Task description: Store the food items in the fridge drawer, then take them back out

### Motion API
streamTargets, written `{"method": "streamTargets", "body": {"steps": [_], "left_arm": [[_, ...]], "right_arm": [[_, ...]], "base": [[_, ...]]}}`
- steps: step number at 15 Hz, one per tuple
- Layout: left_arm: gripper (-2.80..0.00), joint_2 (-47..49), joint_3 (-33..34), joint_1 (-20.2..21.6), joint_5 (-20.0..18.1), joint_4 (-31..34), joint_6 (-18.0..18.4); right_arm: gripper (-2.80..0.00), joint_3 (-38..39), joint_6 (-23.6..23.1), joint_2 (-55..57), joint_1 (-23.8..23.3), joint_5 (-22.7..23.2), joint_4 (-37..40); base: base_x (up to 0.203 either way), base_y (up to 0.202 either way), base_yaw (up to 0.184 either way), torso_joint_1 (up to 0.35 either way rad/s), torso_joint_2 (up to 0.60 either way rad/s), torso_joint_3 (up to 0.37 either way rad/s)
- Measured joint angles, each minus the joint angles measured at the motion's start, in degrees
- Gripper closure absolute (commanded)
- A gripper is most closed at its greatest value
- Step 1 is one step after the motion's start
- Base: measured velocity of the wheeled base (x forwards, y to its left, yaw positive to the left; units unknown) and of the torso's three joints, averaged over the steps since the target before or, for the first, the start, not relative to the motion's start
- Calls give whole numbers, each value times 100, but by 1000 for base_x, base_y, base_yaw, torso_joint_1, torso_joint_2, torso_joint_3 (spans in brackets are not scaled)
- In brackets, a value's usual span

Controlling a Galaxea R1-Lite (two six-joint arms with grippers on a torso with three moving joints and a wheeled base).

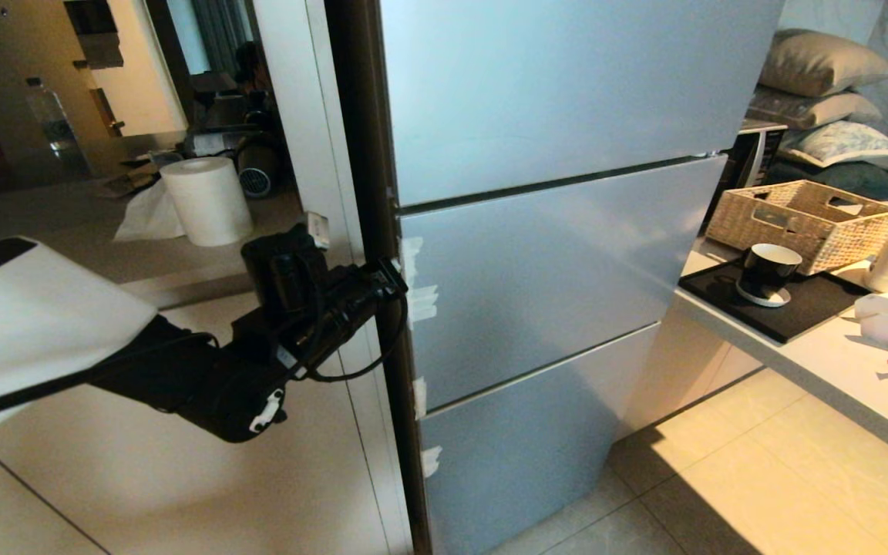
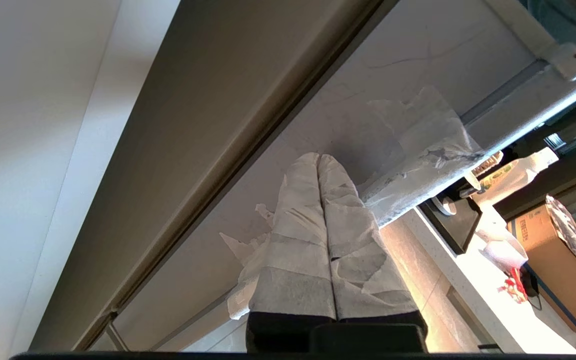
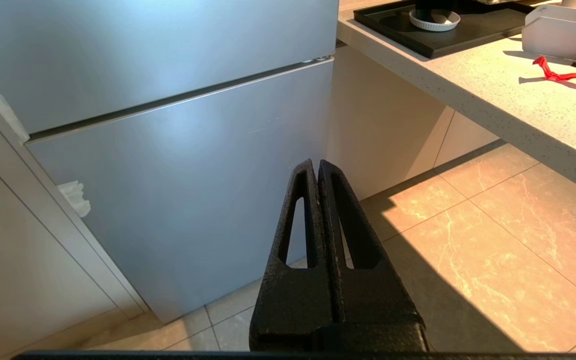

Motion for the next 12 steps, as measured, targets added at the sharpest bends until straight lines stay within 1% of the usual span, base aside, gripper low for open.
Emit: {"method": "streamTargets", "body": {"steps": [8, 12], "left_arm": [[0, -55, 75, -184, 66, 12, 16], [0, -50, 152, -253, 40, 2, 13]], "right_arm": [[0, 0, 1, 0, 0, 2, -2], [0, 0, 3, 0, 0, 0, 0]], "base": [[0, 0, 0, 0, 0, 0], [0, 0, 0, 0, 0, 0]]}}
